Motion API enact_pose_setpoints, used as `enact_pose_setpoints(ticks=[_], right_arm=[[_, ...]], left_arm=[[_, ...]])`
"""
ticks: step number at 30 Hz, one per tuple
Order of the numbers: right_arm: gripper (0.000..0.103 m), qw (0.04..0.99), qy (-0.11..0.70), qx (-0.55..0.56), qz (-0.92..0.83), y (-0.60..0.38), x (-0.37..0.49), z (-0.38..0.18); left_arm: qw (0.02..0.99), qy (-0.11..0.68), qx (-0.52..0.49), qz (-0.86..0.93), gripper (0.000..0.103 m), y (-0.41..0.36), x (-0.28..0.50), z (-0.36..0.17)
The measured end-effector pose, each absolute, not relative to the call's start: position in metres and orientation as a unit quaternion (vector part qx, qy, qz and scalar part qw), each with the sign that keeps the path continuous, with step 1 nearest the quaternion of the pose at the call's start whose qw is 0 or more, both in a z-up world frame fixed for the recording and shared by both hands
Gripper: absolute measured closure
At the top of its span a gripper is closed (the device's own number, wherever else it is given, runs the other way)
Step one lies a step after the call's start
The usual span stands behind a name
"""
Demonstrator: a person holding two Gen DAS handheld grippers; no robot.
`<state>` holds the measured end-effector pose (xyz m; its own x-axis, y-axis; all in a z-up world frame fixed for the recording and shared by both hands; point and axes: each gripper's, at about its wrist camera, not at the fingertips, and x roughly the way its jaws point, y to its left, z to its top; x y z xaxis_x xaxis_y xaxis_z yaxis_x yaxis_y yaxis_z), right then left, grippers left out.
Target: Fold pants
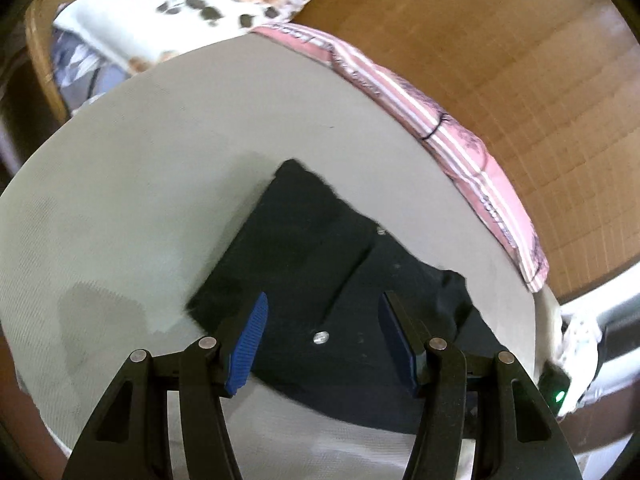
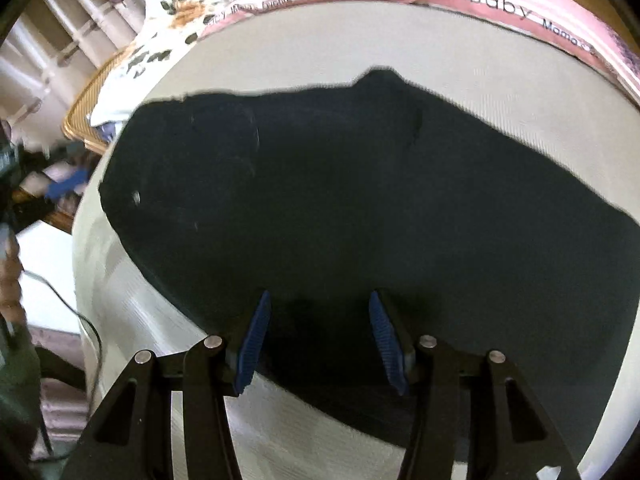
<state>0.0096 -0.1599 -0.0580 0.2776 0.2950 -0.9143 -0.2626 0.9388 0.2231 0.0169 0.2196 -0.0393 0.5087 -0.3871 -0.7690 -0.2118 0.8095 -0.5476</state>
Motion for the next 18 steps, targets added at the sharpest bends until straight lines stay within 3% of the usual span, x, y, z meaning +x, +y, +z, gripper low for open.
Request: enact_pose_setpoints(ticks=[6, 12, 18], right_arm=[[0.057, 0.823, 0.541, 0.058, 0.162, -0.163, 0.072, -0.034], [0.063, 0.830, 0.538, 0.041, 0.139, -0.154, 0.120, -0.036], [0.067, 0.828, 0.543, 0.041, 0.135, -0.153, 0.139, -0.047]], left_arm=[[0.823, 0.489, -0.284, -0.064, 0.045, 0.210, 0.021, -0.039], [0.863, 0.460, -0.176, -0.117, 0.045, 0.157, 0.059, -0.020], [0.850, 0.482, -0.140, -0.156, 0.045, 0.115, 0.109, -0.042]])
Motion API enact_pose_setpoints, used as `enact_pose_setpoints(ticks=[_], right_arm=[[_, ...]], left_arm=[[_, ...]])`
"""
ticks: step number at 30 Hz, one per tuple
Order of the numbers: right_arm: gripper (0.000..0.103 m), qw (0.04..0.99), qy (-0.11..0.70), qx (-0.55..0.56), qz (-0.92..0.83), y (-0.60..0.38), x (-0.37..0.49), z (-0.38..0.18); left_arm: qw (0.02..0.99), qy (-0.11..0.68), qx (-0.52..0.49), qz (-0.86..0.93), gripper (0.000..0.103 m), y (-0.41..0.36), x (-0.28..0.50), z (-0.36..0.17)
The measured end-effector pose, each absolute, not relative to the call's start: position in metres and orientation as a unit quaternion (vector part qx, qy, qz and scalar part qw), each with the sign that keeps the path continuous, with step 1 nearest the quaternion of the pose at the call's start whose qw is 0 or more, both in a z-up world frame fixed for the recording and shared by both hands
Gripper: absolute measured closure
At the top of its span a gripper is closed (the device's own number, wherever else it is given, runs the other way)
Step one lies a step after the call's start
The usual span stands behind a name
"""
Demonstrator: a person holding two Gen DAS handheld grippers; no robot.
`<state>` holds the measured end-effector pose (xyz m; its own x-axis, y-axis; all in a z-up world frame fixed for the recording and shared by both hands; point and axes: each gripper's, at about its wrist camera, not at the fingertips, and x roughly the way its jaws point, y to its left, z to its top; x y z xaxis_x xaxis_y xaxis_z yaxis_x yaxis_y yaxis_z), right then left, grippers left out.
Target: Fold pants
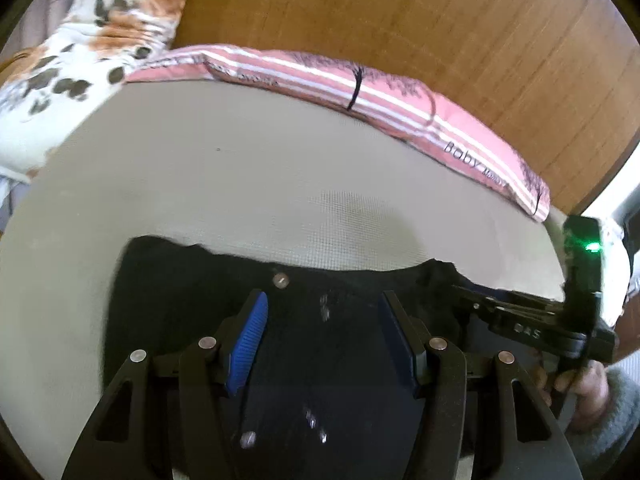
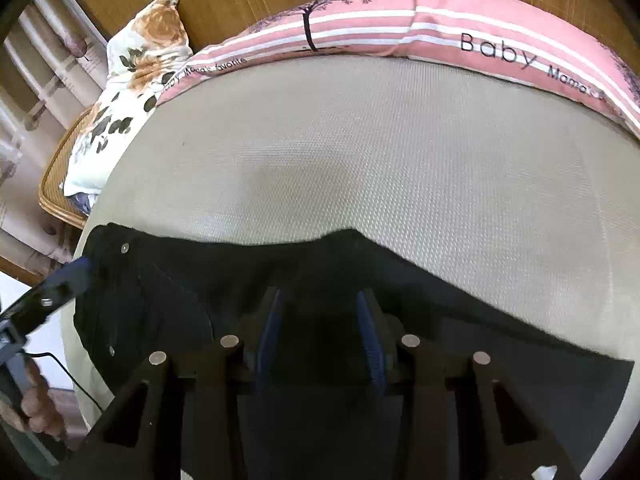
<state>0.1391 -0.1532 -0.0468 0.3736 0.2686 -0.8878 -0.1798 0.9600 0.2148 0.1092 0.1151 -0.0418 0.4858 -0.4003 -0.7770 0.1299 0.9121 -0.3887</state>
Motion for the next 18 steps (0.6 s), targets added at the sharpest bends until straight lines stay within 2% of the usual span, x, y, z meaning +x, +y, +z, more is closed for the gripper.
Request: enact_pose_setpoints(ticks=[3, 6, 15, 18], right_arm=[[0.067, 0.833, 0.537, 0.027, 0.131, -0.149, 0.147, -0.050], [0.073, 0.830, 0.545, 0.011, 0.118, -0.148, 0.156, -0.061], [0.071, 0.830, 0.546, 0.020, 0.114, -0.152, 0.170, -0.073], [0.068, 0.829, 0.547, 0.017, 0.116, -0.150, 0.168, -0.068]], left_arm=[[0.848, 0.487, -0.140, -0.154, 0.045, 0.112, 0.122, -0.054], [0.852, 0.487, -0.124, -0.146, 0.045, 0.110, 0.129, -0.059], [0.858, 0.488, -0.090, -0.129, 0.045, 0.100, 0.133, -0.070], [0.852, 0.494, -0.112, -0.131, 0.045, 0.108, 0.134, -0.063]])
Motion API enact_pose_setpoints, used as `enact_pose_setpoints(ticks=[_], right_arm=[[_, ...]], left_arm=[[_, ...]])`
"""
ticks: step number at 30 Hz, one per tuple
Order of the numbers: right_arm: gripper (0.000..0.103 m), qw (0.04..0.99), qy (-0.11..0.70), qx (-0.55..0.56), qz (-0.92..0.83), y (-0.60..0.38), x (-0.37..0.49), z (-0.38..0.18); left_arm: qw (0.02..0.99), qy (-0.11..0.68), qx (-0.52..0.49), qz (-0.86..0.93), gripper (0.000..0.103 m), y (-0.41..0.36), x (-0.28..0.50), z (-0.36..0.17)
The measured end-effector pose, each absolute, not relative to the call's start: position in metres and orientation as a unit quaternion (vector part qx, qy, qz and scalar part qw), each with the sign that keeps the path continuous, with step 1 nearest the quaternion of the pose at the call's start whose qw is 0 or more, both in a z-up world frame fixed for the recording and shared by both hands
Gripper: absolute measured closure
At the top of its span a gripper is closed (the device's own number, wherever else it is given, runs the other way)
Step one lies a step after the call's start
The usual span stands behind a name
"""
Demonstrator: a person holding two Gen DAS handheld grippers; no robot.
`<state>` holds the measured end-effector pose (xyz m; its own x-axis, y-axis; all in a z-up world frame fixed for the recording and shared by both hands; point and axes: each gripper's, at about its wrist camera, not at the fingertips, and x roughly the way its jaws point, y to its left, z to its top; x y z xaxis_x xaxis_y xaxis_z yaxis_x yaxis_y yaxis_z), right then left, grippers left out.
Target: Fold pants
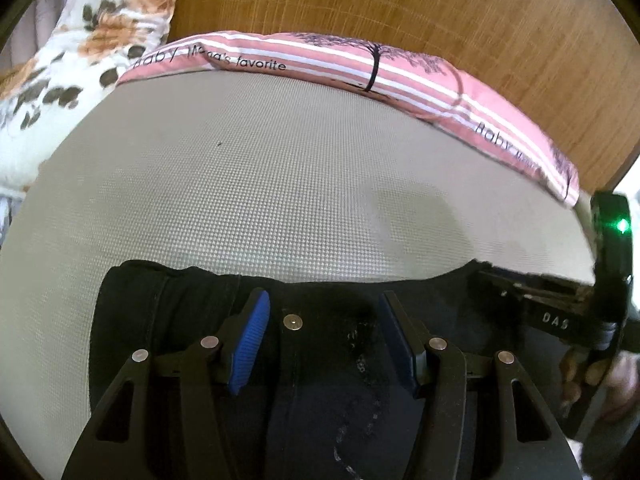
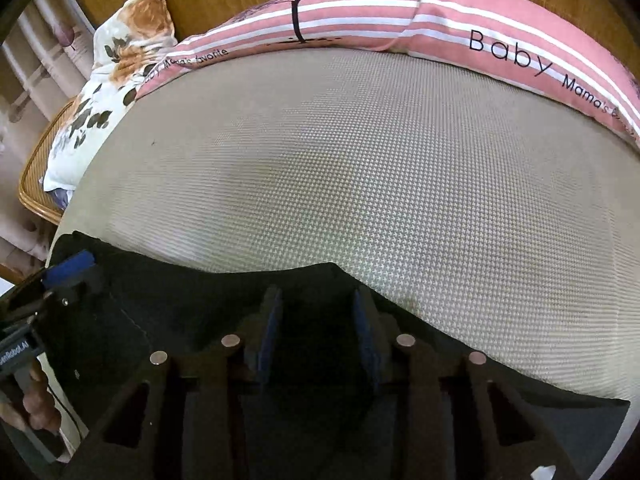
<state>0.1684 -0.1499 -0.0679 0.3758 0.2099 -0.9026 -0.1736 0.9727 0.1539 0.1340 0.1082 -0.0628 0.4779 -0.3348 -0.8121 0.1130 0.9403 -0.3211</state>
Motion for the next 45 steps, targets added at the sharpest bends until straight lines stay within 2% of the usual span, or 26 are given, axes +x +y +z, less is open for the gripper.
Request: enact_pose_setpoints(ticks=[3, 6, 9, 14, 21, 38, 40, 41, 43, 45], right_arm=[[0.062, 0.835, 0.536, 0.042, 0.121, -0.153, 0.163, -0.055], [0.056, 0.837, 0.527, 0.057, 0.135, -0.151, 0.153, -0.041], [0.054, 0.834, 0.525, 0.062, 0.158, -0.143, 0.141, -0.033], [0.052, 0.827, 0.529, 0.066, 0.179, -0.128, 0.120, -0.032], [0.052, 0.815, 0.544, 0.067, 0.187, -0.107, 0.102, -0.039], [0.052, 0.812, 0.547, 0.064, 0.193, -0.091, 0.099, -0.044], [0.052, 0.811, 0.548, 0.065, 0.196, -0.087, 0.101, -0.049], [0.052, 0.809, 0.551, 0.063, 0.196, -0.084, 0.102, -0.052], [0.052, 0.803, 0.557, 0.067, 0.202, -0.079, 0.104, -0.058], [0.052, 0.801, 0.558, 0.067, 0.207, -0.074, 0.104, -0.060]], left_arm=[[0.853, 0.479, -0.158, -0.134, 0.045, 0.133, 0.123, -0.043], [0.854, 0.458, -0.204, -0.136, 0.035, 0.169, 0.098, -0.018], [0.851, 0.455, -0.233, -0.121, 0.033, 0.202, 0.073, -0.009], [0.785, 0.513, -0.334, -0.095, 0.033, 0.252, 0.036, -0.044], [0.703, 0.562, -0.427, -0.087, 0.033, 0.268, 0.005, -0.102], [0.676, 0.505, -0.529, -0.090, 0.033, 0.276, 0.012, -0.134], [0.671, 0.502, -0.539, -0.086, 0.038, 0.279, 0.012, -0.135], [0.671, 0.501, -0.541, -0.080, 0.048, 0.281, 0.011, -0.136], [0.678, 0.507, -0.527, -0.072, 0.058, 0.280, 0.009, -0.135], [0.690, 0.504, -0.514, -0.074, 0.060, 0.277, 0.008, -0.129]])
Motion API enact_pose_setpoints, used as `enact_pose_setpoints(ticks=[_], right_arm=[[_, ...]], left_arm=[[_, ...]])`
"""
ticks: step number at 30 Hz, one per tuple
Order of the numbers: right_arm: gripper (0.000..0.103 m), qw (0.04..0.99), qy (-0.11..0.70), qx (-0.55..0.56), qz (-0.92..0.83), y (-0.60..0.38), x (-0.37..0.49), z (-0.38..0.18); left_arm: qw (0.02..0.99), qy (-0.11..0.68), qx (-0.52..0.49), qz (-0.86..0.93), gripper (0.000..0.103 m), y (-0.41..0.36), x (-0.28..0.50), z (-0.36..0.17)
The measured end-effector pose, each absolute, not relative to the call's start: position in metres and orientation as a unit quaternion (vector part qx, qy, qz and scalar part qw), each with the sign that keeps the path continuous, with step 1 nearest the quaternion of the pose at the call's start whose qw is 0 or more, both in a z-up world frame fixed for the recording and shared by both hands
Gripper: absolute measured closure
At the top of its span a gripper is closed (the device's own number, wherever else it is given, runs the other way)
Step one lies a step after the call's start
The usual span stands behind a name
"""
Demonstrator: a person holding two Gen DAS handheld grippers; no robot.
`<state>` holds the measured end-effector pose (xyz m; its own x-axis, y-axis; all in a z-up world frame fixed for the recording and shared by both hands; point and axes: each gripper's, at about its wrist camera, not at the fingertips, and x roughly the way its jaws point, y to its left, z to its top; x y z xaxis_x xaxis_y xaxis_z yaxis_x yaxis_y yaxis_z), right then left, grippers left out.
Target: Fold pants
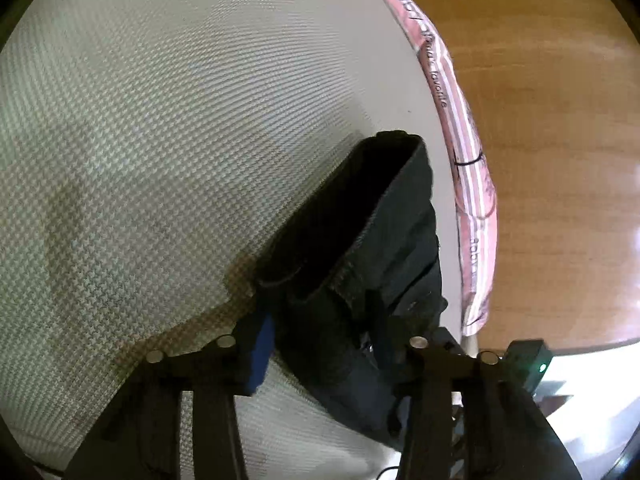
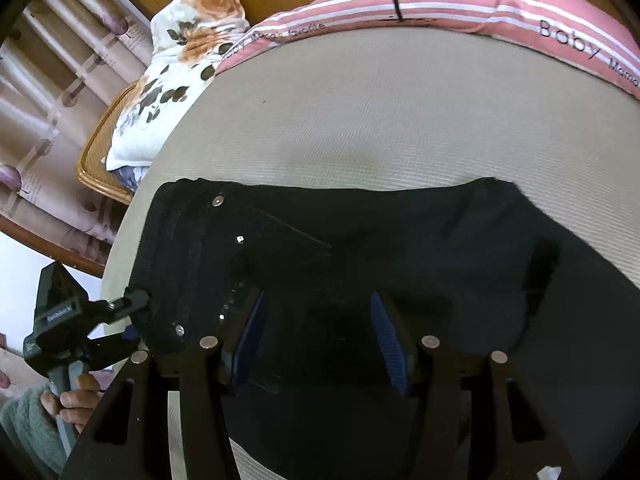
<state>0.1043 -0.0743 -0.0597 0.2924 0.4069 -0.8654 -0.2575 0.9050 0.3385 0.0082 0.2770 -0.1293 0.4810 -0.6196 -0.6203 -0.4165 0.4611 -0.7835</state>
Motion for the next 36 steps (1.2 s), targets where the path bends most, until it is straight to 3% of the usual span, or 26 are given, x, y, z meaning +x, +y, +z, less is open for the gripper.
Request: enact_pose_setpoints(ticks=[8, 13, 18, 23, 26, 36], right_arm=[[0.052, 0.797, 0.558, 0.066, 0.223, -0.066, 0.100, -0.061], [0.052, 0.797, 0.555, 0.066, 0.227, -0.067, 0.101, -0.061], [0.052, 0.794, 0.558, 0.077, 0.228, -0.066, 0.107, -0.067], [0.052, 0.793, 0.557, 0.078, 0.234, -0.065, 0.106, -0.066], [0.052, 0.796, 0.553, 0.081, 0.232, -0.073, 0.105, -0.061], [0.052, 0.823, 0.521, 0.130, 0.186, -0.156, 0.090, -0.023]], left_arm=[[0.685, 0.492, -0.532, -0.073, 0.055, 0.279, 0.000, -0.137], [0.706, 0.481, -0.514, -0.073, 0.042, 0.270, 0.005, -0.130], [0.686, 0.440, -0.578, -0.038, 0.040, 0.277, 0.003, -0.139], [0.720, 0.459, -0.521, -0.011, 0.065, 0.267, 0.002, -0.130], [0.714, 0.471, -0.518, -0.003, 0.072, 0.269, 0.004, -0.122], [0.825, 0.448, -0.343, -0.036, 0.077, 0.199, 0.020, -0.017]])
